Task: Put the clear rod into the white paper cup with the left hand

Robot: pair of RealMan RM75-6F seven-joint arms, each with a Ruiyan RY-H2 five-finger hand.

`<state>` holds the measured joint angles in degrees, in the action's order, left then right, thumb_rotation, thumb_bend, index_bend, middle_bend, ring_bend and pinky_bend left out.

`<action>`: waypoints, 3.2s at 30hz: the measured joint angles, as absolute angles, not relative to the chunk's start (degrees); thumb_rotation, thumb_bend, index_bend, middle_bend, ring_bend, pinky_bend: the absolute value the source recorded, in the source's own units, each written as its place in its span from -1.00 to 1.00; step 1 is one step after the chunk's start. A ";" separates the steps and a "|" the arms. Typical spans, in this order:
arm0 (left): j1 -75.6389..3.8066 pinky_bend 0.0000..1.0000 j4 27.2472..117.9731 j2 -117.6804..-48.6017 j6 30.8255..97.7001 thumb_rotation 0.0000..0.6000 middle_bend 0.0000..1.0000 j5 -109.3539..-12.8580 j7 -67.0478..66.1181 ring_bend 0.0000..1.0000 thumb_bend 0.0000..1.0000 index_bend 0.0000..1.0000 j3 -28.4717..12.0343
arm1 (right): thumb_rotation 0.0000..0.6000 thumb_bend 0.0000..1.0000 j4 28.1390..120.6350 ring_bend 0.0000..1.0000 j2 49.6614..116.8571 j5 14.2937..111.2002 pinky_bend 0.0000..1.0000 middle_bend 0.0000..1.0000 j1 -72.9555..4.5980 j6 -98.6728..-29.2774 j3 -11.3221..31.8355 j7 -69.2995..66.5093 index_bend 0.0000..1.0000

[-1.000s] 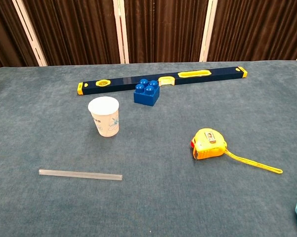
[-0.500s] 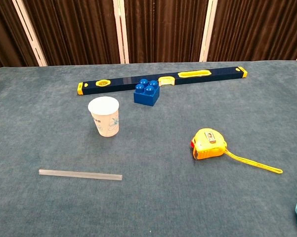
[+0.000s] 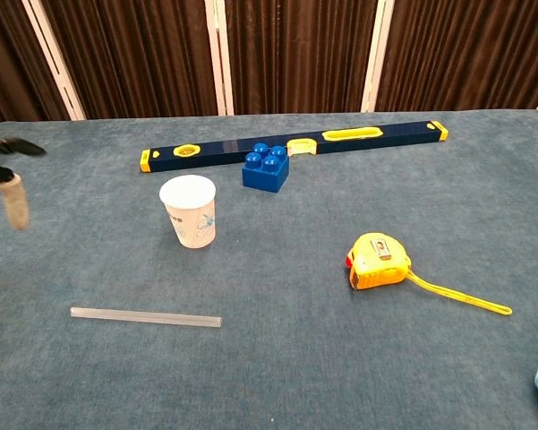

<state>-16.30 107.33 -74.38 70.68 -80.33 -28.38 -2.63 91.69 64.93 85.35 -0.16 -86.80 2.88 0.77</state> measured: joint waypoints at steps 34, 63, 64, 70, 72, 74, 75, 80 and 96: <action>-26.40 -1.00 97.33 -96.74 68.51 1.00 -1.00 -61.12 -50.93 -1.00 -0.39 -0.01 -4.38 | 1.00 -0.82 91.33 -1.00 64.70 85.56 -1.00 -1.00 -0.27 -86.56 2.78 -0.32 -1.00; -27.76 -1.00 92.90 -100.50 69.69 1.00 -1.00 -60.23 -50.78 -1.00 -0.36 0.04 -1.90 | 1.00 -0.82 91.26 -1.00 64.66 85.65 -1.00 -1.00 -0.29 -86.57 2.73 -0.60 -1.00; -27.80 -1.00 92.72 -100.65 69.63 1.00 -1.00 -60.17 -50.73 -1.00 -0.35 0.05 -1.89 | 1.00 -0.82 91.26 -1.00 64.66 85.65 -1.00 -1.00 -0.28 -86.58 2.73 -0.60 -1.00; -27.95 -1.00 91.78 -101.62 69.53 1.00 -1.00 -60.21 -50.20 -1.00 -0.27 0.12 -1.75 | 1.00 -0.82 91.24 -1.00 64.64 85.67 -1.00 -1.00 -0.29 -86.56 2.72 -0.70 -1.00; -27.95 -1.00 91.50 -101.88 69.56 1.00 -1.00 -60.22 -50.14 -1.00 -0.23 0.14 -1.61 | 1.00 -0.82 91.22 -1.00 64.65 85.68 -1.00 -1.00 -0.29 -86.57 2.72 -0.74 -1.00; -27.91 -1.00 91.38 -102.06 69.63 1.00 -1.00 -60.27 -49.91 -1.00 -0.20 0.16 -1.53 | 1.00 -0.82 91.21 -1.00 64.64 85.69 -1.00 -1.00 -0.30 -86.57 2.72 -0.77 -1.00; -27.88 -1.00 91.35 -102.10 69.72 1.00 -1.00 -60.40 -49.79 -1.00 -0.20 0.16 -1.49 | 1.00 -0.82 91.21 -1.00 64.64 85.69 -1.00 -1.00 -0.30 -86.57 2.72 -0.78 -1.00; -27.73 -1.00 91.67 -101.87 70.19 1.00 -1.00 -60.98 -49.13 -1.00 -0.20 0.16 -1.41 | 1.00 -0.82 91.21 -1.00 64.65 85.68 -1.00 -1.00 -0.29 -86.58 2.72 -0.79 -1.00; -27.02 -1.00 102.34 -93.33 73.80 1.00 -1.00 -65.64 -41.99 -1.00 -0.20 0.20 -4.92 | 1.00 -0.82 91.32 -1.00 64.72 85.65 -1.00 -1.00 -0.25 -86.70 2.74 -0.41 -1.00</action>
<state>-27.02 102.34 -93.33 73.80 -65.64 -41.99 -4.92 91.32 64.72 85.65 -0.25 -86.70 2.74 -0.41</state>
